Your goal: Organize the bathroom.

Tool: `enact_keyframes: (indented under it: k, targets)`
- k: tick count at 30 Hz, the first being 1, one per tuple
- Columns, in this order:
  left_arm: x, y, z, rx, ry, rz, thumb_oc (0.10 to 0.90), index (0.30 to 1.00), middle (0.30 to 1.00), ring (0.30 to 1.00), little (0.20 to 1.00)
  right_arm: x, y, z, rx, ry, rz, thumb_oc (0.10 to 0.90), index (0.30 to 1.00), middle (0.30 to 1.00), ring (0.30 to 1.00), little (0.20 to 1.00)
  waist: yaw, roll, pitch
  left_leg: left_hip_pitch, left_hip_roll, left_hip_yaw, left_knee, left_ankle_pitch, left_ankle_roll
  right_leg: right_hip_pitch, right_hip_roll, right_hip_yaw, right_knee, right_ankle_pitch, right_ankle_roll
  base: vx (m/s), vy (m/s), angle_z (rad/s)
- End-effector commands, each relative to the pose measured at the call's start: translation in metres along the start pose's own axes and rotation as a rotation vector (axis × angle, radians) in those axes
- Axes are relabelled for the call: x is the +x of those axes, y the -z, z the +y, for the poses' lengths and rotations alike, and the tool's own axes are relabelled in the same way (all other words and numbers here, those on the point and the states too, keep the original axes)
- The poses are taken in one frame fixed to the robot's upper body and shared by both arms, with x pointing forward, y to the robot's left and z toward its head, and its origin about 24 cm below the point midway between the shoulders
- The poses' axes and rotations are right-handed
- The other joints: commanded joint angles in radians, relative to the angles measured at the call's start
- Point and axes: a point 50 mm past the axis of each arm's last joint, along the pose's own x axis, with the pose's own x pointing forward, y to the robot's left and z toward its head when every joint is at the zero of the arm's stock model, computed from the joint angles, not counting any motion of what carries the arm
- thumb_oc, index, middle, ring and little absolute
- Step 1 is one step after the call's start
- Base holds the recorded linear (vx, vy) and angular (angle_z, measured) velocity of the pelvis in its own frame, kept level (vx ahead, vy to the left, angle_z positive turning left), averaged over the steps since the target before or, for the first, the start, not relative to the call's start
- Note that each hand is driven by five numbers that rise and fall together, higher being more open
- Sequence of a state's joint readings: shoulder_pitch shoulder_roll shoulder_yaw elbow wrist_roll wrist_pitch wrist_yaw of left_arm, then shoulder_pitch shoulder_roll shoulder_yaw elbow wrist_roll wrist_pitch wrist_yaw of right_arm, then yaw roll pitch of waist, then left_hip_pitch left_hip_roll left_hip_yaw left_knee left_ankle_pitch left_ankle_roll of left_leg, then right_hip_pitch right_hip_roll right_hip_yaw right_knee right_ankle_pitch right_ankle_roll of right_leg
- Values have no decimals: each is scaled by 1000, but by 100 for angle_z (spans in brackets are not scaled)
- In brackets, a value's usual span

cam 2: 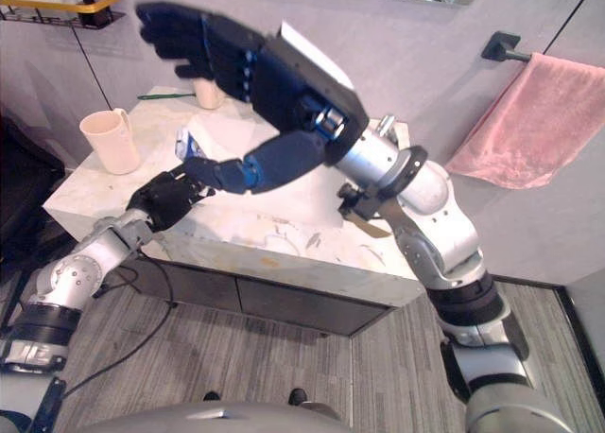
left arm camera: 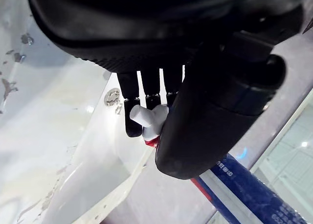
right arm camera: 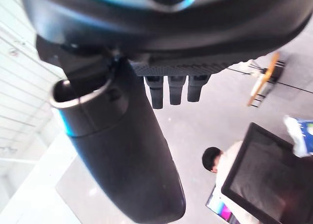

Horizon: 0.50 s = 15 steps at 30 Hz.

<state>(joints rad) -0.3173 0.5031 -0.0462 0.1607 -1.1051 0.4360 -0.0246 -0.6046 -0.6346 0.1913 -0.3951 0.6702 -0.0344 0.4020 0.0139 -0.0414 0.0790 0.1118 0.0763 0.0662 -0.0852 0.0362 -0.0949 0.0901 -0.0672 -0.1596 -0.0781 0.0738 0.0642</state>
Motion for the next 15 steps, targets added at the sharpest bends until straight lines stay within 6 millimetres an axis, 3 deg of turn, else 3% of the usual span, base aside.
enact_keyframes:
  k: [1, 7, 15]
  targets:
    - [18, -26, -43, -50, 208, -83, 400, 300, 300, 300, 300, 7, -27, -10, -84, 65, -152, 800, 900, 900, 900, 900, 10, 21, -94, -2, 63, 55, 14, -16, -40, 6, -59, -7, 37, -85, 89, 0, 0, 0]
    - [19, -28, -59, -27, 285, -77, 400, 300, 300, 300, 300, 10, -10, -6, 62, 107, -115, 800, 900, 900, 900, 900, 23, 28, -94, -5, 57, 40, 13, -15, -36, 15, -66, -15, 41, -90, 89, 12, 26, 6]
    - [18, -26, -66, -11, 312, -57, 400, 300, 300, 300, 300, 6, 5, 4, 108, 112, -83, 800, 900, 900, 900, 900, 26, 33, -88, -1, 58, 38, 13, -14, -35, 19, -68, -18, 37, -88, 89, 6, 4, 6]
